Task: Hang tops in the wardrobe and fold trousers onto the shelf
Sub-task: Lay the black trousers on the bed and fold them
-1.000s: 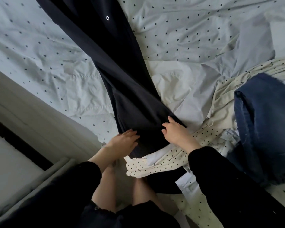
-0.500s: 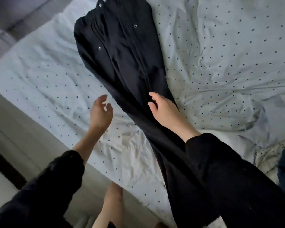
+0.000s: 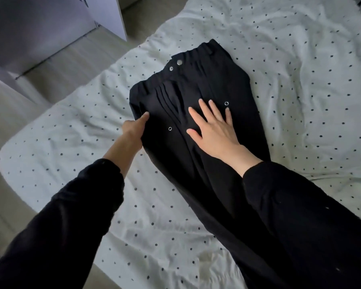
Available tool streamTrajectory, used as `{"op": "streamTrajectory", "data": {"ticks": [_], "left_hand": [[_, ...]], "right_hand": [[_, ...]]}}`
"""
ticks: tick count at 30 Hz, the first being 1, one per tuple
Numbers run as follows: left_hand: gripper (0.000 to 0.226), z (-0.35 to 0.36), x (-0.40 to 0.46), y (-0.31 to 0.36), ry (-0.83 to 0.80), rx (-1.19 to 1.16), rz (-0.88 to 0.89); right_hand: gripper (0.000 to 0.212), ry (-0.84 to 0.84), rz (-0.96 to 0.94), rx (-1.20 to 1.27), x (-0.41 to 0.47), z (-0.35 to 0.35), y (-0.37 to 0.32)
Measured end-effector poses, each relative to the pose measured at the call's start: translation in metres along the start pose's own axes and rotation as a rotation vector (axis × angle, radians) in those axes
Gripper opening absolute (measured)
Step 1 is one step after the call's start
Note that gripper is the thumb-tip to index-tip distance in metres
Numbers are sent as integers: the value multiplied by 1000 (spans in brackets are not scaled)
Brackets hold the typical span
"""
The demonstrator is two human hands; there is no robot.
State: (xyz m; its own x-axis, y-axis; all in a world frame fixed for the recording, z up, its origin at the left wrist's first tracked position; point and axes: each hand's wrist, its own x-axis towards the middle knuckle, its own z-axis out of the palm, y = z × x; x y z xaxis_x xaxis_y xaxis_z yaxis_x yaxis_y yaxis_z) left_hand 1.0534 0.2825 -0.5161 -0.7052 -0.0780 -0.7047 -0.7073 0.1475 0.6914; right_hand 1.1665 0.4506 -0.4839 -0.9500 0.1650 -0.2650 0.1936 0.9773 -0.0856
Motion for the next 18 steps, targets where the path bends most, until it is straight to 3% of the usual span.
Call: {"op": "streamTrajectory", "data": {"ticks": [3,7,11,14,16,18], "left_hand": [[9,-6,4,15,40,-18,74],[14,-34,-1,26,134,16,318],[26,-38,-16,44,121,106,441],[17,-17,-33,64,46,157,493],[17,4,-45,78,-36,200,531],[18,28,-51,93,-86,240,548]], "right_hand": [[64,-38,50,-91,16,0,-1],[66,-127,119,-249,30,-3,3],[64,-197,111,-190,37,-9,-5],[52,-117,72,104,33,-22,1],[42,41,120,453,20,-37,11],[38,96,230,872,0,-49,20]]}}
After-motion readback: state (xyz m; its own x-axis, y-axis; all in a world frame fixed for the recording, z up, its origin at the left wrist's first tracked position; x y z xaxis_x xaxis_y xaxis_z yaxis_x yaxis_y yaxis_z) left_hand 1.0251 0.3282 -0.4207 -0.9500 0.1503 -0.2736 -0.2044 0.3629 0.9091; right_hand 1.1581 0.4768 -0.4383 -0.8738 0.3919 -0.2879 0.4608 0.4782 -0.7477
